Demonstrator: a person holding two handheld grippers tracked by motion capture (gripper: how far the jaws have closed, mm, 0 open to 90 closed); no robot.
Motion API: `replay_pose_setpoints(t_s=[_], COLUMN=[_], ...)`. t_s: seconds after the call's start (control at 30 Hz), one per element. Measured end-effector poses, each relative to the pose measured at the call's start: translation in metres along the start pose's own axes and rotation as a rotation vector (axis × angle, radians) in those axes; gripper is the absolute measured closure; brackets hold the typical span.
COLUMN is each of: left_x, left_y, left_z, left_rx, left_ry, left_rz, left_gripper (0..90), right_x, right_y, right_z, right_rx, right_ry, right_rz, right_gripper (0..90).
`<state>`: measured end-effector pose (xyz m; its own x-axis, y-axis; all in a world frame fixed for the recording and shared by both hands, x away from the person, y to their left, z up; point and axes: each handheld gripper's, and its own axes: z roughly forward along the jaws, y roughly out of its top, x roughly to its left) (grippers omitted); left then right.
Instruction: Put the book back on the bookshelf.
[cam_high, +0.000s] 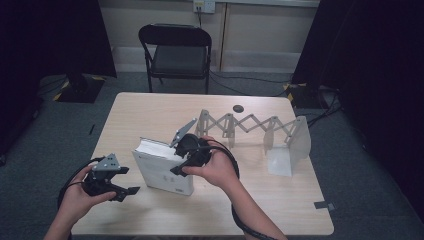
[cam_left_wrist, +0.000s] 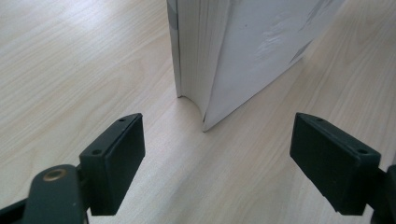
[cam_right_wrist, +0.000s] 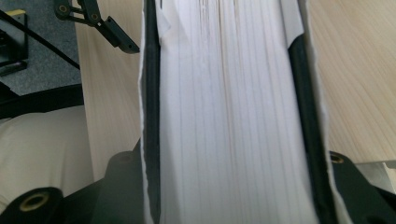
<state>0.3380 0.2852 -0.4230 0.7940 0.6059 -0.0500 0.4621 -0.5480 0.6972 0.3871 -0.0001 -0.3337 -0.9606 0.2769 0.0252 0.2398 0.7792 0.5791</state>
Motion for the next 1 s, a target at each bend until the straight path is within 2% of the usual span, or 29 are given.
replay_pose_setpoints(t_s=[0.23, 0.5, 0.63, 0.73, 0.83, 1.0], left_x=[0.0, 0.0, -0.001, -0.002, -0.002, -0.002], left_y=[0.002, 0.005, 0.006, 0.005, 0.005, 0.003], left_z=[0.001, 0.0, 0.002, 0.005, 0.007, 0.009], left_rx=[-0.005, -0.022, -0.012, -0.007, 0.001, 0.01], left_ry=[-0.002, -0.003, -0.005, -0.013, -0.014, -0.016], left_rz=[0.002, 0.002, 0.008, 0.011, 0.013, 0.008], left_gripper=[18.0, 18.6, 18.6, 18.6, 18.5, 18.5], right_x=[0.003, 0.004, 0.003, 0.001, 0.002, -0.001], right_y=[-0.002, -0.02, -0.02, -0.018, -0.013, -0.009], right_z=[-0.005, -0.021, -0.02, -0.016, -0.01, -0.009], right_rx=[0.03, 0.058, 0.052, 0.033, 0.046, 0.028], right_ry=[-0.024, -0.038, -0.034, -0.012, -0.022, -0.021], right_rz=[0.013, 0.031, 0.039, 0.054, 0.045, 0.042], right_gripper=[51.2, 50.8, 48.4, 44.3, 38.4, 39.4])
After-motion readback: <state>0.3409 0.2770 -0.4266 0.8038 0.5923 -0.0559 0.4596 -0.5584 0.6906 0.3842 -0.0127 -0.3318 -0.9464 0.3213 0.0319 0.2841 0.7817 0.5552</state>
